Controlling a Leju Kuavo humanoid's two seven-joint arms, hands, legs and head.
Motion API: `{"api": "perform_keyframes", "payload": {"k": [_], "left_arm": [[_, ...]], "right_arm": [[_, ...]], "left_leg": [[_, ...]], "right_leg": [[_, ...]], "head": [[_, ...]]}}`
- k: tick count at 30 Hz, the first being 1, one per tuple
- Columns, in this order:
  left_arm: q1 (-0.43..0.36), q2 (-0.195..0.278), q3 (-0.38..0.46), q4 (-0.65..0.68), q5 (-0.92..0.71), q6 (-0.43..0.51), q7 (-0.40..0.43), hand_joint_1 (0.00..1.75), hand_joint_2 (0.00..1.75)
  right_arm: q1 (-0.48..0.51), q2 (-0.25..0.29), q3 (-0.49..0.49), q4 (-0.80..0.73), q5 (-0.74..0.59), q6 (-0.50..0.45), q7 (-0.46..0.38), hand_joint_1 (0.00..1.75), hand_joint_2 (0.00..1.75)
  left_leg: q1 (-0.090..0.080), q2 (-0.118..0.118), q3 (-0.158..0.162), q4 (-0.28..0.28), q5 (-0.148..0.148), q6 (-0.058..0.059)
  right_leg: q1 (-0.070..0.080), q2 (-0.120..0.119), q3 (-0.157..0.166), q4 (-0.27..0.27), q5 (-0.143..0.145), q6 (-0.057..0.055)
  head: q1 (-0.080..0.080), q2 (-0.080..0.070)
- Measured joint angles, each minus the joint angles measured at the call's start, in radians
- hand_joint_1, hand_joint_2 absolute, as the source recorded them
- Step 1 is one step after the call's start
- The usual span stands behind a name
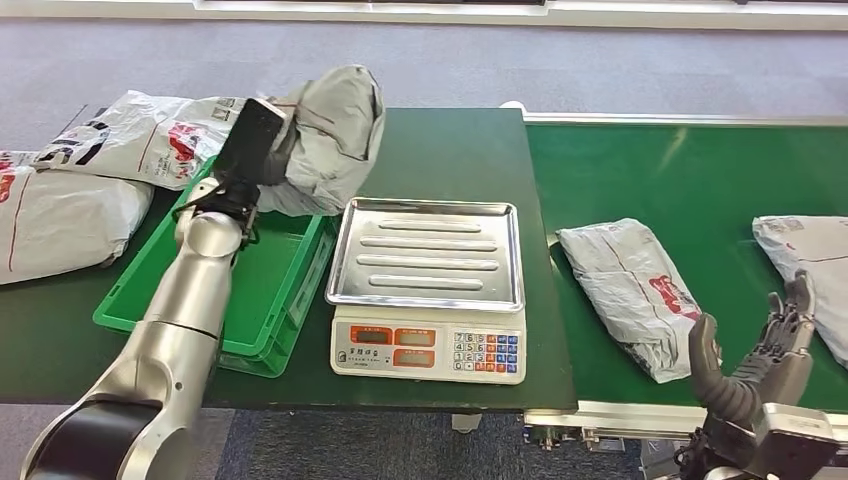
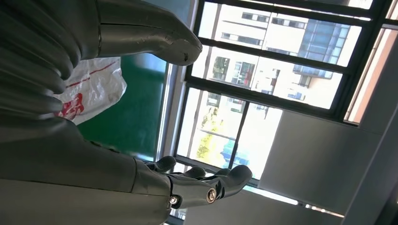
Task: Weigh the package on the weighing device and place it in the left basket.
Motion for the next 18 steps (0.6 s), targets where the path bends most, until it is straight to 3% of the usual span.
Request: {"api": "perform_keyframes", "payload": {"k": [9, 18], "left_arm": [[0.005, 0.085, 0.137, -0.041, -0.030, 0.098, 0.025, 1.75, 1.75], [0.006, 0.108, 0.172, -0.033, -0.031, 0.105, 0.023, 1.75, 1.75]], "right_arm": [[0.007, 0.026, -0.026, -0.001, 0.000, 0.030, 0.017, 0.00, 1.75], [0.006, 0.039, -0.026, -0.001, 0.000, 0.031, 0.017, 0.00, 1.75]], "left_leg": [[0.000, 0.000, 0.000, 0.000, 0.001, -0.001], [0.000, -0.001, -0.001, 0.000, 0.001, -0.001]], "right_leg": [[-0.001, 0.000, 0.000, 0.000, 0.000, 0.000], [-0.001, -0.001, 0.000, 0.000, 0.000, 0.000]], "head": [[0.000, 0.000], [0.000, 0.000]]}}
